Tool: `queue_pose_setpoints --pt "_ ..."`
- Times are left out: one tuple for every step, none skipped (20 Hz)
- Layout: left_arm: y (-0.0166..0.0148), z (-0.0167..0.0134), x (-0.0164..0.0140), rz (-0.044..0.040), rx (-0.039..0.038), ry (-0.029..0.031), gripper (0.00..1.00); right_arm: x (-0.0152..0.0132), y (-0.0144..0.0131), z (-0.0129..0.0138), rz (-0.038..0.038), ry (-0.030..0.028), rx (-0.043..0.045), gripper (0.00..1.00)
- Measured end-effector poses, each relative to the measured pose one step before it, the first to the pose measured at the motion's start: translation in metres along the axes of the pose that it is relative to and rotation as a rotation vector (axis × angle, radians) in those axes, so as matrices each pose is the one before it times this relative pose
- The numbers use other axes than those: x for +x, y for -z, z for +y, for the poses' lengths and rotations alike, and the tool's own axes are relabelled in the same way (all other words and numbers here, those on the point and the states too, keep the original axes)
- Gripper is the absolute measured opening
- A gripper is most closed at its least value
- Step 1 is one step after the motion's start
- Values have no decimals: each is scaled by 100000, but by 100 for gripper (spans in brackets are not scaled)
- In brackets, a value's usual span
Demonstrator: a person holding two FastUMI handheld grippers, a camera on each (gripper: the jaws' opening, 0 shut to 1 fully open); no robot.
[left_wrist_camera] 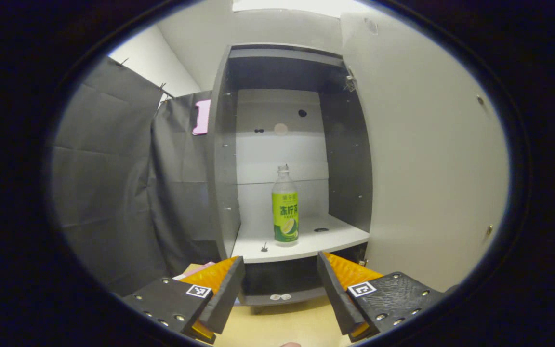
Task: Open the cabinet door with the right hand, grasp the bottle in the cabinet with the left hand and place it on the coaster, then close the cabinet door with the right hand.
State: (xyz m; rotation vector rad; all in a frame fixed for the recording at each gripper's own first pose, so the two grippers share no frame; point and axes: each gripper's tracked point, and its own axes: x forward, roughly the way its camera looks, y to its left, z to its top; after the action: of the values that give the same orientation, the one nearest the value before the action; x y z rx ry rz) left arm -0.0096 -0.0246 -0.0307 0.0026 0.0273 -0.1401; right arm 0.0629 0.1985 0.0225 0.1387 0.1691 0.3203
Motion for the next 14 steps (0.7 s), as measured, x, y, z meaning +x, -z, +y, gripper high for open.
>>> queue_pose_setpoints --pt "-204 -387 362 -857 316 528 87 -80 100 -223 63 1909 1826 23" --pt "-255 -348 477 -832 214 437 87 98 254 -278 -146 2101 699 22" --pt "15 -469 669 -328 -13 777 87 17 392 -130 550 2053 22 22" --pt "7 -507 645 -119 -88 819 90 80 561 -227 1168 2249 -79 21" --pt "96 -493 642 -123 -354 982 90 -207 68 -215 -692 2154 740 21" --pt "96 -627 514 357 -357 1232 87 -277 -36 -145 -785 2246 607 21" --pt "71 -498 420 212 -165 706 87 -385 -190 -190 -421 2089 -476 21" --pt "41 -147 574 -139 419 -240 87 -765 -102 -272 -234 1728 -1558 20" --pt "-22 -90 512 -119 1137 -767 90 -366 -182 -218 -510 1459 -1742 20" --pt "-101 -83 699 -249 1001 -156 87 -54 -211 -270 -566 1485 -1343 20" --pt "50 -100 703 -289 956 -270 87 -223 -153 -60 -440 1098 -917 20" --pt "-246 40 755 -531 979 -727 90 59 4 28 -363 418 -354 20" --pt "-45 134 601 -479 791 -985 90 101 -172 38 -546 -8 488 20" --pt "-186 360 703 -263 715 -1632 87 325 -126 -87 -603 -254 1112 21"
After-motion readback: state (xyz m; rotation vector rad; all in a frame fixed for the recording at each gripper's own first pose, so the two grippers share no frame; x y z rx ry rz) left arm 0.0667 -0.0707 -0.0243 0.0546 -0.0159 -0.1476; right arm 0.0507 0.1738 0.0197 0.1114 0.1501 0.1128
